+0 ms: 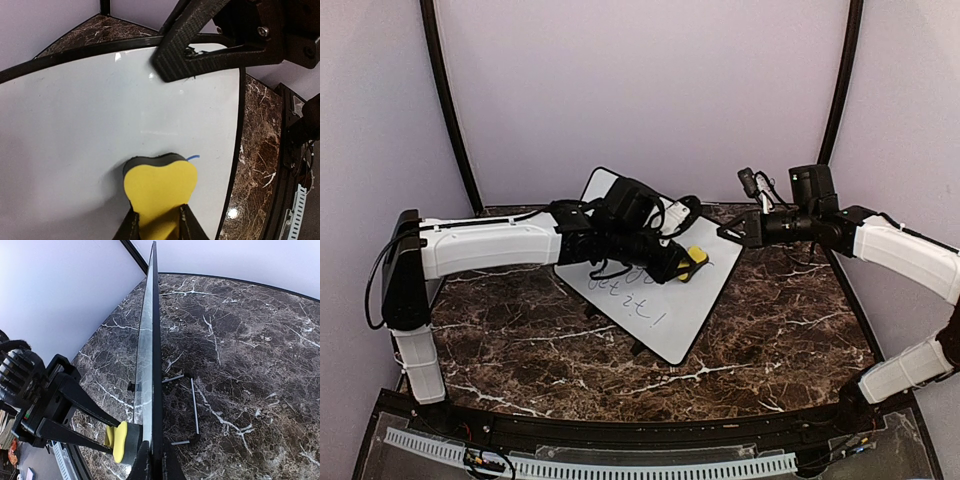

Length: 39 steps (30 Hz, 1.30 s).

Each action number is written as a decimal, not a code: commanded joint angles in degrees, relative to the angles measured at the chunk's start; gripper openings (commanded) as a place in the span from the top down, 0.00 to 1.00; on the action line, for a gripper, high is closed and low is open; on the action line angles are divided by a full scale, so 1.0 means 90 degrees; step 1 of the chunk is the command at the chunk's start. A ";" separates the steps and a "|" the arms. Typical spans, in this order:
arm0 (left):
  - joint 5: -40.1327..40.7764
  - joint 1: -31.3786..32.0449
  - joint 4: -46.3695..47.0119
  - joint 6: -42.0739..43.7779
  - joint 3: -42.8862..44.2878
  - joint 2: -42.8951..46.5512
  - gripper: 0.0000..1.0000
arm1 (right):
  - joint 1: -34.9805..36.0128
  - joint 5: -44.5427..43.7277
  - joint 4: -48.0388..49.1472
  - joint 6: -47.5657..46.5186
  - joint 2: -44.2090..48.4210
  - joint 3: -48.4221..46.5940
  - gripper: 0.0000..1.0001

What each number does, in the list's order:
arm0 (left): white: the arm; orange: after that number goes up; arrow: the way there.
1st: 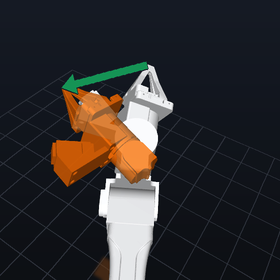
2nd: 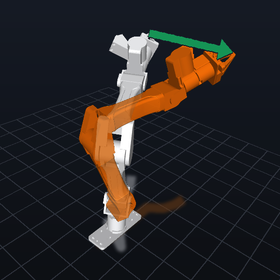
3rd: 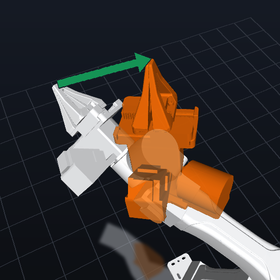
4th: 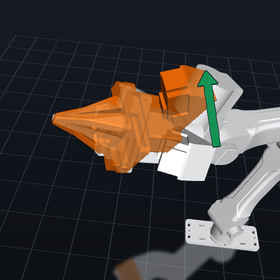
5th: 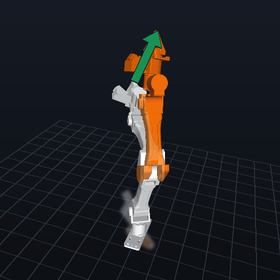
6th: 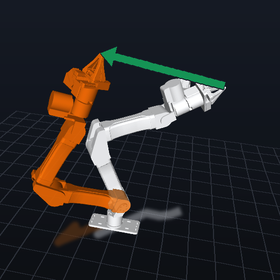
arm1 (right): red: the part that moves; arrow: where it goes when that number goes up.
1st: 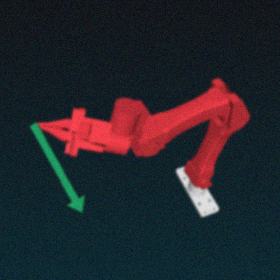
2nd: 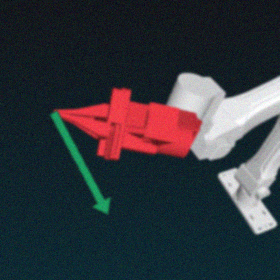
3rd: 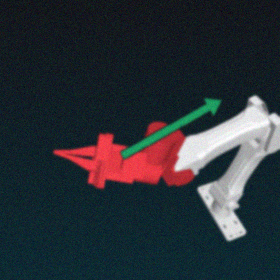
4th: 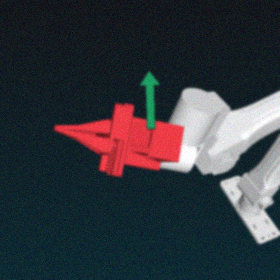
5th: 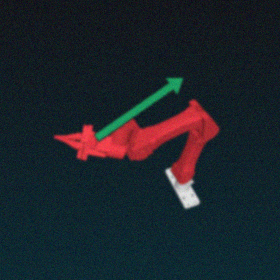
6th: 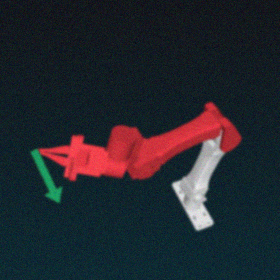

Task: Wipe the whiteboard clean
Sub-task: Erase the center of the whiteboard.

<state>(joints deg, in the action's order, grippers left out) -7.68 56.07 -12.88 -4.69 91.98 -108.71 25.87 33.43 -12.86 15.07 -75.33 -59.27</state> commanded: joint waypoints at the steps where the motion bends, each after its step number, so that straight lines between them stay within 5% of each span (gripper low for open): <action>1: 0.0489 -0.0230 -0.0205 -0.0063 -0.0596 0.0202 0.89 | 0.0310 0.0426 0.0127 -0.0678 0.0077 0.0028 1.00; 13: 0.0085 0.0276 -0.0206 0.0145 -0.0502 -0.0013 0.89 | 0.0319 0.0417 0.0106 -0.0668 0.0079 0.0019 1.00; 29: 0.1010 0.0132 -0.0317 0.0320 0.0794 -0.0511 0.88 | 0.0319 0.0441 0.0101 -0.0669 0.0047 -0.0023 1.00; 39: 0.0588 0.0248 -0.0531 0.0236 -0.0052 -0.0256 0.89 | 0.0319 0.0436 0.0101 -0.0677 0.0012 -0.0043 1.00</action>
<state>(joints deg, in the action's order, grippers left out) -3.60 58.67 -15.27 -2.11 97.32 -111.33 25.89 33.39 -12.88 15.07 -75.33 -59.27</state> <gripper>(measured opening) 0.233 0.036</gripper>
